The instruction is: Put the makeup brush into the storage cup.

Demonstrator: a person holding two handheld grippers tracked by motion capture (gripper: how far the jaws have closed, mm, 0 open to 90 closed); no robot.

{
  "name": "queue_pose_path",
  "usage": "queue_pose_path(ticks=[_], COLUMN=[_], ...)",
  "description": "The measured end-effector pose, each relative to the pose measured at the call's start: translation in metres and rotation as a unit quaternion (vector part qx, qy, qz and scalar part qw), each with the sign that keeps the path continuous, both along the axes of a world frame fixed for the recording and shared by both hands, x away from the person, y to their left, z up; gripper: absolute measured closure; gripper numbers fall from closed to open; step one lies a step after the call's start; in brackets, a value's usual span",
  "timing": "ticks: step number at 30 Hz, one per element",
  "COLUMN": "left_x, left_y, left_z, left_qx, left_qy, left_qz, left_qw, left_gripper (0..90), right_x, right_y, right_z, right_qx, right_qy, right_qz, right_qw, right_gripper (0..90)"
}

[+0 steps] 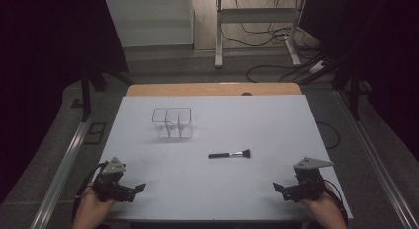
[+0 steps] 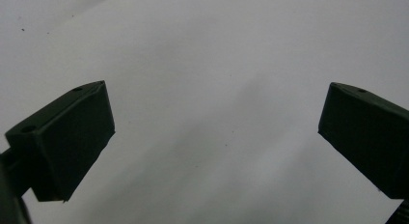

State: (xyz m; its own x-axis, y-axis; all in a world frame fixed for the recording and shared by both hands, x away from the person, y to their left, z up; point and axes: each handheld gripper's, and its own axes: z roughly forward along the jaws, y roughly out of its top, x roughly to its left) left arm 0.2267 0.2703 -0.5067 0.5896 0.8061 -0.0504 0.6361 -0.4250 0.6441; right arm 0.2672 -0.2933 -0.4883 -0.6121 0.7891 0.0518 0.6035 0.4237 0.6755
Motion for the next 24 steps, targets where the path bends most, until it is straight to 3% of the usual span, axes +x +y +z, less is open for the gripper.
queue_pose_path(ticks=[24], left_x=[0.0009], left_y=[-0.0003], left_z=[-0.0022], left_qx=[0.009], left_qy=[0.005], left_qz=[-0.003], left_qw=[0.9999], left_gripper=[0.0], right_x=[0.0003], right_y=[0.0089], right_z=[0.0031], right_qx=[-0.016], right_qy=[-0.004], right_qz=[0.001], right_qw=[0.9999], right_gripper=[0.0])
